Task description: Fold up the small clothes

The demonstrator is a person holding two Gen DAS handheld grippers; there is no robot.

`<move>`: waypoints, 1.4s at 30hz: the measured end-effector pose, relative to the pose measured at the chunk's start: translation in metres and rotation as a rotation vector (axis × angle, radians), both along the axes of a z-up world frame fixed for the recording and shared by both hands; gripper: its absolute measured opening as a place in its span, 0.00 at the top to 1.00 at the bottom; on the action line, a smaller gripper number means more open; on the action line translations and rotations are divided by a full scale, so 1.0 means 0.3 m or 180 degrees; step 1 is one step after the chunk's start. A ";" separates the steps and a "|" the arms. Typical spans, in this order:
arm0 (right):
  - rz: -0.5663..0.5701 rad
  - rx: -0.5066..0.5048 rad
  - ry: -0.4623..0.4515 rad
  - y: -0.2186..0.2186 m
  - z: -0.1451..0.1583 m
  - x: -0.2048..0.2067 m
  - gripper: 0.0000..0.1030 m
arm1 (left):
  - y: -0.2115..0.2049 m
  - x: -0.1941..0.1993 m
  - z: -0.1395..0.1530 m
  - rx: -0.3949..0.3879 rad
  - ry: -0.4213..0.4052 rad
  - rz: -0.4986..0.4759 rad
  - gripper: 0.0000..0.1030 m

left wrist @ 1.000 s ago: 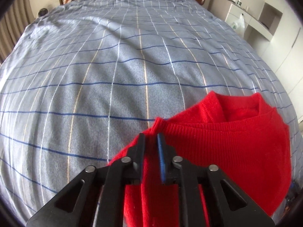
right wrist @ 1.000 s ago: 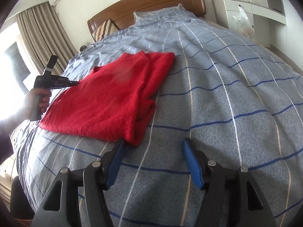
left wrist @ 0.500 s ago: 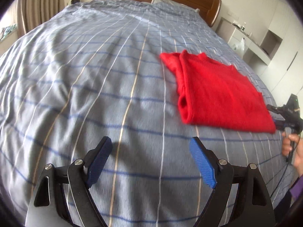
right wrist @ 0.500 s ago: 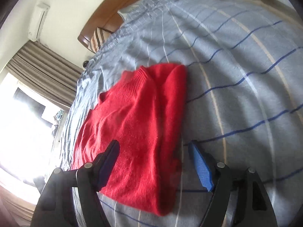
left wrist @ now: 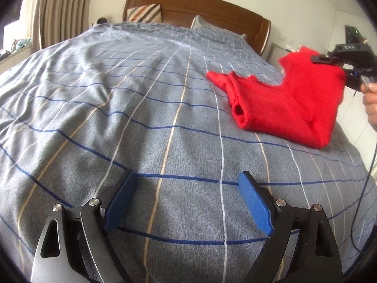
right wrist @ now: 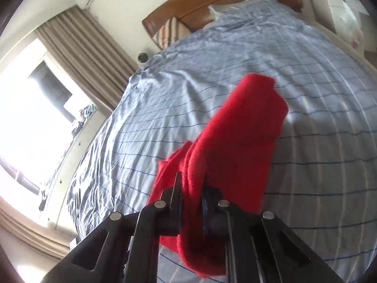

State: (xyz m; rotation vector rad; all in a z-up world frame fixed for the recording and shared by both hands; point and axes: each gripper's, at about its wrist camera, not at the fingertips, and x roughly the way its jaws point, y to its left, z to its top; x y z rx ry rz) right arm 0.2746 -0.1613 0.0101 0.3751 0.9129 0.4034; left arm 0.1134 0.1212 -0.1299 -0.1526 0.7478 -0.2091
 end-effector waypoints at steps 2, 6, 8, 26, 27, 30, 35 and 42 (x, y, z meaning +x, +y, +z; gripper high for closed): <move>0.0101 -0.0069 0.0058 0.109 -0.043 0.020 0.88 | 0.005 0.000 -0.004 -0.0023 -0.0013 -0.0007 0.13; 0.0289 -0.0148 0.0265 0.292 -0.182 0.049 0.81 | -0.001 -0.009 -0.008 0.0016 -0.0034 -0.0011 0.12; 0.0449 -0.0007 0.0506 0.344 -0.253 0.058 0.70 | -0.003 -0.013 -0.007 -0.0010 -0.0033 -0.0010 0.12; 0.0938 -0.0991 0.0063 0.399 -0.341 -0.148 0.62 | 0.002 -0.012 -0.011 -0.0036 -0.0031 -0.0007 0.09; 0.0930 -0.1045 0.0032 0.431 -0.360 -0.151 0.62 | 0.004 -0.014 -0.011 -0.0052 -0.0041 -0.0012 0.09; 0.0934 -0.1094 -0.0068 0.471 -0.351 -0.167 0.62 | 0.008 -0.019 -0.012 -0.0088 -0.0053 -0.0032 0.09; 0.0789 -0.0729 -0.0171 0.332 -0.230 -0.255 0.52 | 0.011 -0.027 0.015 -0.0160 0.0026 -0.0096 0.08; -0.0068 -0.0428 -0.0131 -0.066 -0.187 -0.246 0.21 | -0.081 0.178 0.202 -0.0703 0.0220 -0.0736 0.02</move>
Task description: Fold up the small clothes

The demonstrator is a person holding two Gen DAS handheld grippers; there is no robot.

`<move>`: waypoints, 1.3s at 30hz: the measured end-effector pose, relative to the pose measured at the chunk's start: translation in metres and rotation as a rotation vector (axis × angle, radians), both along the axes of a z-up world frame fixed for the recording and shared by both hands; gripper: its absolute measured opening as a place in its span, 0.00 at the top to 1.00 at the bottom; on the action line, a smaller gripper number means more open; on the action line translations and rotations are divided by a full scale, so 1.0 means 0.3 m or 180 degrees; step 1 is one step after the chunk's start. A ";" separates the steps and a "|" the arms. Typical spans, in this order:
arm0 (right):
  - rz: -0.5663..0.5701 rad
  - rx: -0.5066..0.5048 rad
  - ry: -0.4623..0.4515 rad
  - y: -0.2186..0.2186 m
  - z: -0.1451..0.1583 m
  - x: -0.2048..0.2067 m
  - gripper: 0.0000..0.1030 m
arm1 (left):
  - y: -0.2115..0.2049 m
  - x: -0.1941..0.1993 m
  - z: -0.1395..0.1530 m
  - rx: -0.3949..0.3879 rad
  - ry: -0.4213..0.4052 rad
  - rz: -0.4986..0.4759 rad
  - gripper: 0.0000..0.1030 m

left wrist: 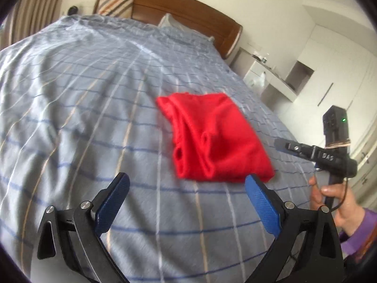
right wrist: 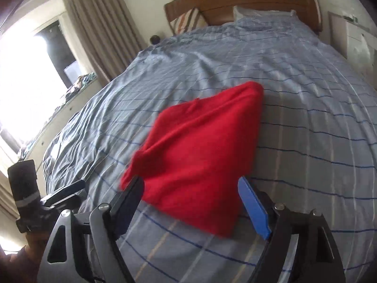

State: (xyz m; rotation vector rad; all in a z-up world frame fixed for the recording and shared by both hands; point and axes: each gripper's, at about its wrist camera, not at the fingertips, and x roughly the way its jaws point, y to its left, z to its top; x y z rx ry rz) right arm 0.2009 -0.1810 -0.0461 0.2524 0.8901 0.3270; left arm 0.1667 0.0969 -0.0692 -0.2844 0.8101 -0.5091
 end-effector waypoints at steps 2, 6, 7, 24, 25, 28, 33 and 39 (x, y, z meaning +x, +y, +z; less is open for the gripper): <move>-0.0180 0.0304 0.0113 -0.083 -0.021 0.067 0.21 | -0.062 0.139 -0.005 -0.0167 0.0303 -0.0255 0.02; -0.0346 0.0855 0.0464 -0.134 -0.106 0.220 0.21 | -0.162 0.367 -0.074 0.0017 0.0752 -0.0261 0.03; -0.0343 0.0955 0.0529 -0.128 -0.131 0.255 0.21 | -0.183 0.406 -0.092 0.0139 0.0810 -0.0238 0.03; 0.0093 -0.0669 -0.0910 0.268 0.164 0.193 0.70 | -0.223 0.316 0.152 0.0585 -0.0187 -0.0067 0.81; 0.0095 -0.0632 -0.1003 0.272 0.206 0.194 0.71 | -0.215 0.314 0.203 0.0570 -0.0286 -0.0056 0.81; 0.0076 -0.0464 -0.1061 0.257 0.289 0.232 0.70 | -0.198 0.336 0.294 0.0536 -0.0399 -0.0018 0.76; -0.0113 -0.0553 -0.0545 0.179 0.200 0.261 0.25 | -0.169 0.345 0.160 0.0984 -0.0204 0.0316 0.24; -0.0298 -0.1240 -0.0311 0.114 0.071 0.036 0.12 | -0.165 0.076 0.039 0.1745 -0.0436 0.0588 0.04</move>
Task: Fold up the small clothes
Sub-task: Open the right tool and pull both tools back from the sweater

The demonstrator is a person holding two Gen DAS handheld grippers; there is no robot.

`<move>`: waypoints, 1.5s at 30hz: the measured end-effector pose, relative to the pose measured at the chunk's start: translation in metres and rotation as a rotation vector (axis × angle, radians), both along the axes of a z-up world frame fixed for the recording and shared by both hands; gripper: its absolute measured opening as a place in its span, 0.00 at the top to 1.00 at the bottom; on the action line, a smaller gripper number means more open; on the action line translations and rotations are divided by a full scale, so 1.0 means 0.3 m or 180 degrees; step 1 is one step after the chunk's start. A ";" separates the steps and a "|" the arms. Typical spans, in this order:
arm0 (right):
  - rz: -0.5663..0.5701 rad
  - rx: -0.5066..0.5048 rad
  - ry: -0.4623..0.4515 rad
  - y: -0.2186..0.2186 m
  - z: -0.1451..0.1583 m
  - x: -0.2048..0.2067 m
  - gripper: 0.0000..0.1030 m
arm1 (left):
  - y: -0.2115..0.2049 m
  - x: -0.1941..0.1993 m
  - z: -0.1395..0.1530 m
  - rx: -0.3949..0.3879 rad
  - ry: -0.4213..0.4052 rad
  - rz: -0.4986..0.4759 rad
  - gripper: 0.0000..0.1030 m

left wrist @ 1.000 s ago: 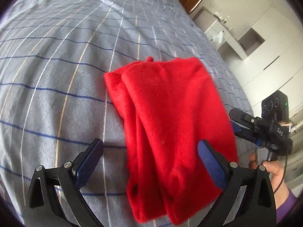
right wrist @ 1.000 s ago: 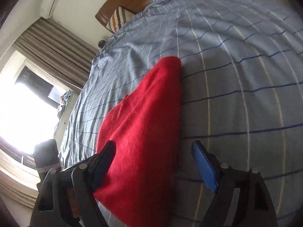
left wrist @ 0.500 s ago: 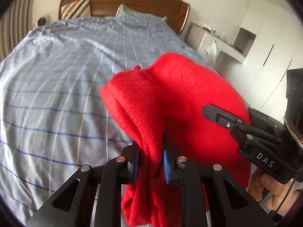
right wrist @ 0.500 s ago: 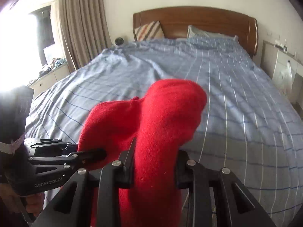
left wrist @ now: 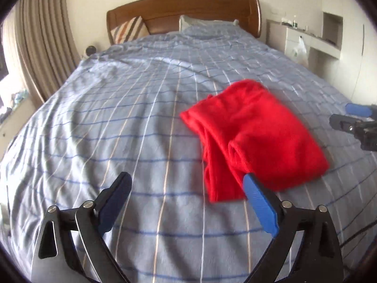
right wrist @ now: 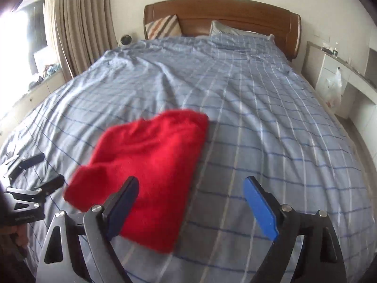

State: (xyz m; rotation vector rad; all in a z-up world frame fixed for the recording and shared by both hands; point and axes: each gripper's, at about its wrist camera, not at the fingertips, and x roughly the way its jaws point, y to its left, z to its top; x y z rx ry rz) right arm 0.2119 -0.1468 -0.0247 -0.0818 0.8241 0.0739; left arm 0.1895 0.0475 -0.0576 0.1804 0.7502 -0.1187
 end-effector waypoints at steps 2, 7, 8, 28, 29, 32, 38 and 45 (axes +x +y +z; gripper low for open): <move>-0.0062 -0.0126 -0.0027 -0.007 -0.004 -0.094 0.12 | -0.013 -0.084 -0.002 0.0197 -0.0061 0.0090 0.04; -0.0221 -0.0253 -0.0169 0.002 0.073 -0.290 0.09 | -0.036 -0.207 0.041 0.0364 -0.0143 0.0448 0.01; -0.0254 -0.0258 -0.0187 0.001 0.097 -0.318 0.09 | -0.037 -0.230 0.051 0.0328 -0.0132 0.0462 0.01; -0.0240 -0.0129 -0.0333 0.042 0.358 -0.665 0.07 | -0.119 -0.469 0.305 0.0002 -0.0208 0.0498 0.01; -0.0246 -0.0109 -0.0331 0.042 0.357 -0.669 0.06 | -0.118 -0.473 0.307 -0.0014 -0.0189 0.0511 0.01; -0.0253 -0.0107 -0.0312 0.043 0.347 -0.673 0.05 | -0.112 -0.482 0.309 -0.0069 -0.0152 0.0535 0.01; -0.0235 -0.0103 -0.0263 0.047 0.329 -0.675 0.01 | -0.113 -0.493 0.296 -0.0030 -0.0132 0.0550 0.00; -0.0250 -0.0116 -0.0215 0.043 0.315 -0.673 0.01 | -0.116 -0.504 0.297 -0.0048 -0.0127 0.0545 0.00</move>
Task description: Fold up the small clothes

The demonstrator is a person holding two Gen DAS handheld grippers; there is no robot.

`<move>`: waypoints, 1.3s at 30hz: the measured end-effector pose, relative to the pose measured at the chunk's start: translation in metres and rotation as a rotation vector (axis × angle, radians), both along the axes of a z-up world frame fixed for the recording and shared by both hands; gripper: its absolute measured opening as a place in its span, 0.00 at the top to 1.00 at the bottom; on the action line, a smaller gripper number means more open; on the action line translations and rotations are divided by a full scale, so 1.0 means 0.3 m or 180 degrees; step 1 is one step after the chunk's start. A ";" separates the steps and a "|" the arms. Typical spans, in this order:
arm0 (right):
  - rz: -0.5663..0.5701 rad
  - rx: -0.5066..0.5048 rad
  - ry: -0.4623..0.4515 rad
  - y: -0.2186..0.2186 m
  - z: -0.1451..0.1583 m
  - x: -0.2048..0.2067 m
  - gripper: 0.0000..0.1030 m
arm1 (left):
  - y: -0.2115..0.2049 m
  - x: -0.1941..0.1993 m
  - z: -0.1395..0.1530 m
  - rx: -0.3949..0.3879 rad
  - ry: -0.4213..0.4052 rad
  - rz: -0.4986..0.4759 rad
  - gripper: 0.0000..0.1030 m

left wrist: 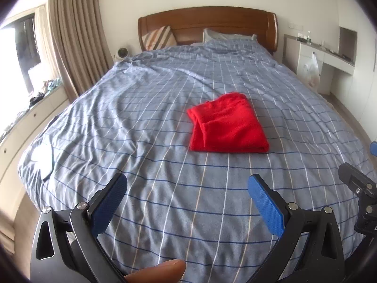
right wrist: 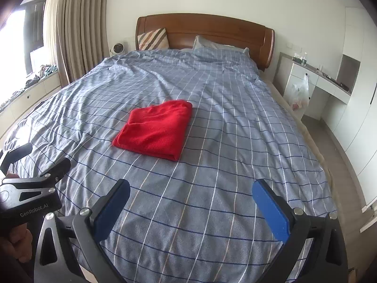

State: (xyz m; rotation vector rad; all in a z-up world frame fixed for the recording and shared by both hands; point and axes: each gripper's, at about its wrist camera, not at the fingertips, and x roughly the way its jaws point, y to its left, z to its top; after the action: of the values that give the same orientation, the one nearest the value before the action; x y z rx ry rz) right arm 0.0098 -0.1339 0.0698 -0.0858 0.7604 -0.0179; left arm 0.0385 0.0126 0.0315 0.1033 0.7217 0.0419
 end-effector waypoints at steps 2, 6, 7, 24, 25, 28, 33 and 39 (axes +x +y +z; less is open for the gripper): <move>-0.0023 0.0006 0.0006 -0.003 -0.002 -0.002 0.01 | -0.001 0.000 0.001 -0.0014 0.0004 0.0006 0.00; -0.0049 0.0075 -0.0012 -0.010 0.010 -0.012 0.01 | -0.001 0.002 0.002 -0.0038 0.0013 0.0019 0.00; -0.0048 0.0079 -0.0018 -0.010 0.014 -0.015 0.01 | 0.000 0.003 0.002 -0.0039 0.0011 0.0017 0.00; -0.0087 0.0118 -0.0105 -0.015 0.047 -0.039 0.01 | -0.014 -0.001 0.013 -0.0037 -0.0002 0.0003 0.00; -0.0094 0.0128 -0.0117 -0.017 0.049 -0.041 0.01 | -0.016 -0.003 0.016 -0.0032 -0.0009 0.0001 0.00; -0.0109 0.0186 -0.0135 -0.023 0.056 -0.048 0.01 | -0.020 -0.010 0.024 -0.0010 -0.0034 -0.0004 0.00; -0.0123 0.0205 -0.0170 -0.028 0.069 -0.056 0.01 | -0.019 -0.015 0.031 -0.0031 -0.0047 0.0001 0.00; -0.0134 0.0123 -0.0219 -0.022 0.085 -0.067 0.01 | -0.031 -0.018 0.037 0.0005 -0.0055 -0.0039 0.00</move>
State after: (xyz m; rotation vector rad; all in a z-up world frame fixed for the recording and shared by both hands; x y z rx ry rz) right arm -0.0104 -0.1406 0.0952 -0.0321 0.6934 -0.0460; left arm 0.0330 0.0032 0.0427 0.1088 0.7038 0.0317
